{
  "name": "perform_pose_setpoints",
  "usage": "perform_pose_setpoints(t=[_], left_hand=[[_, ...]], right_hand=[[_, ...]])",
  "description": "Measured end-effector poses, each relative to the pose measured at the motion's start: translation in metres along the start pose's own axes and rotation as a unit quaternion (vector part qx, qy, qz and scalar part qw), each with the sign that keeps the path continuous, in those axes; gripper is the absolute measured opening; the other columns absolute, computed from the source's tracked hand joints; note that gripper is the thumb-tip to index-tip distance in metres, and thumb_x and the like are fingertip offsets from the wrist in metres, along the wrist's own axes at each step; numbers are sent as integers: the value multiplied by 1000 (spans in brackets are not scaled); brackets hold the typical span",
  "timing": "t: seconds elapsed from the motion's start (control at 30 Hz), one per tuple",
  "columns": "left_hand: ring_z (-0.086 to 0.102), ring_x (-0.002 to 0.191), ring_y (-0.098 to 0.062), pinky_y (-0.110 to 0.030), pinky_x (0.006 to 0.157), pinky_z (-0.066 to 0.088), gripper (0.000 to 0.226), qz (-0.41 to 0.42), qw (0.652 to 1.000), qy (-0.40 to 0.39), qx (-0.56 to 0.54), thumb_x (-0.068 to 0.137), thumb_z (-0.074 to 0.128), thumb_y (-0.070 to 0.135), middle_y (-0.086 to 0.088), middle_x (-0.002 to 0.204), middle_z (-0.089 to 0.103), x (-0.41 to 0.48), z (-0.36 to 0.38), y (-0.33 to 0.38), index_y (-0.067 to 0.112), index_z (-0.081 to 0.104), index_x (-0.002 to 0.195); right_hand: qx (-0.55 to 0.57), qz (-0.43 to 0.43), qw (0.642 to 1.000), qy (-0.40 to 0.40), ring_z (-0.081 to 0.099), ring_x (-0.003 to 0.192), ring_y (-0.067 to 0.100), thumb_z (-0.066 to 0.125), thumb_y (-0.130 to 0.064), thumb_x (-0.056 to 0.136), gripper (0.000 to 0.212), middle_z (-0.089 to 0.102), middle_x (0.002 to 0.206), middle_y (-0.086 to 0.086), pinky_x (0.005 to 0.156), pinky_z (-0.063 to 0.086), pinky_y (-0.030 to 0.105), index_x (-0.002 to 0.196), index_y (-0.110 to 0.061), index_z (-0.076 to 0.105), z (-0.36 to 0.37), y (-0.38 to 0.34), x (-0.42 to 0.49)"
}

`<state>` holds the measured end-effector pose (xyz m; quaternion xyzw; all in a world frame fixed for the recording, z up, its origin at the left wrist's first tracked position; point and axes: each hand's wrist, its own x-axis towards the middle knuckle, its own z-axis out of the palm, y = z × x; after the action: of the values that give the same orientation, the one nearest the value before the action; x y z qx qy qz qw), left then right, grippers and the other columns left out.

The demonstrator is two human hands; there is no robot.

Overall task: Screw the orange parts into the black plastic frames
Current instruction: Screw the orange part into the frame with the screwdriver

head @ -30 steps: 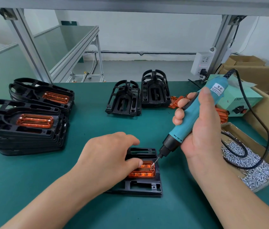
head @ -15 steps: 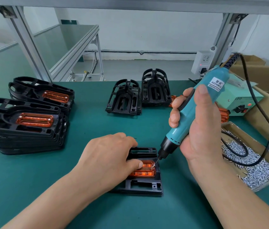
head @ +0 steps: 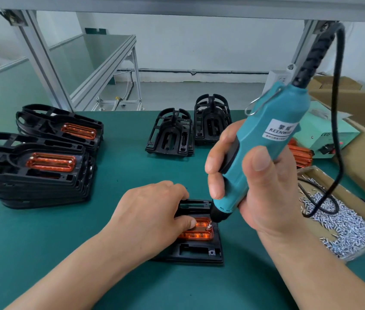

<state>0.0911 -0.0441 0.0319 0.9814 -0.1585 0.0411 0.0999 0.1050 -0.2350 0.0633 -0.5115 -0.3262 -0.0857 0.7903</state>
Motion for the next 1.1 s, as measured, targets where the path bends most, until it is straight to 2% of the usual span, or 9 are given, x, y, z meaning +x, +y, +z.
perform_pose_setpoints(t=[0.07, 0.17, 0.33, 0.47, 0.57, 0.73, 0.83, 0.9, 1.1], left_hand=[[50, 83, -7, -30, 66, 36, 47, -2, 1000, -3, -2, 86, 57, 73, 18, 96, 57, 0, -1, 1, 43, 54, 122], [57, 91, -8, -30, 68, 37, 48, -6, 1000, -12, -7, 86, 57, 73, 18, 100, 59, 0, -1, 1, 44, 53, 124], [53, 86, -8, -30, 64, 32, 47, -10, 1000, -18, -7, 86, 58, 73, 19, 89, 49, 1, -2, 1, 43, 53, 122], [61, 99, -8, -29, 69, 37, 51, -11, 1000, -15, -15, 85, 59, 73, 19, 105, 61, 0, -1, 1, 44, 53, 126], [62, 101, -8, -29, 69, 37, 51, -13, 1000, -16, -15, 86, 59, 74, 19, 107, 62, 1, -1, 1, 44, 53, 126], [55, 87, -8, -28, 61, 30, 46, -17, 999, -27, -13, 86, 59, 73, 20, 83, 43, 1, -1, 3, 43, 52, 120], [46, 79, -8, -25, 58, 29, 45, -16, 1000, -23, -14, 86, 59, 72, 19, 80, 42, 2, 0, 2, 43, 52, 119], [49, 82, -7, -28, 63, 34, 47, -14, 999, -21, -19, 86, 59, 72, 19, 84, 47, 1, 1, 1, 43, 52, 122], [43, 77, -10, -28, 57, 30, 40, -9, 999, -28, -16, 87, 60, 70, 18, 79, 46, 1, -2, 3, 41, 49, 113]], right_hand=[[-1, 1, 1000, -16, 64, 56, 22, 71, -49, 99, 43, 67, 90, 18, 56, 50, 27, 117, -11, 60, 0, 0, -1], [-6, 7, 1000, -30, 64, 57, 23, 72, -47, 98, 43, 68, 91, 18, 57, 51, 28, 119, -11, 59, 1, 0, -1], [-14, 8, 999, -34, 62, 56, 21, 72, -45, 99, 41, 69, 90, 13, 59, 51, 28, 120, -12, 60, 5, 0, -1], [-32, 11, 999, -15, 58, 53, 22, 73, -46, 98, 37, 63, 78, 13, 57, 50, 27, 114, -15, 61, 5, 0, 0], [-49, 14, 998, -21, 54, 50, 24, 72, -46, 98, 35, 55, 69, 18, 55, 48, 27, 104, -15, 58, 6, 1, 2], [-55, 26, 997, -46, 53, 50, 24, 72, -46, 99, 40, 52, 64, 22, 56, 48, 27, 94, -11, 55, 6, 3, 2], [-42, 31, 998, -34, 56, 51, 23, 73, -47, 97, 37, 60, 70, 16, 57, 49, 28, 101, -13, 59, 5, 3, 1], [-22, 32, 999, -22, 59, 53, 22, 73, -47, 97, 38, 67, 79, 11, 57, 50, 29, 111, -14, 61, 4, 2, 1], [-5, 19, 1000, -14, 63, 56, 23, 72, -49, 98, 47, 70, 89, 13, 57, 52, 29, 121, -9, 61, 5, 2, -4]])
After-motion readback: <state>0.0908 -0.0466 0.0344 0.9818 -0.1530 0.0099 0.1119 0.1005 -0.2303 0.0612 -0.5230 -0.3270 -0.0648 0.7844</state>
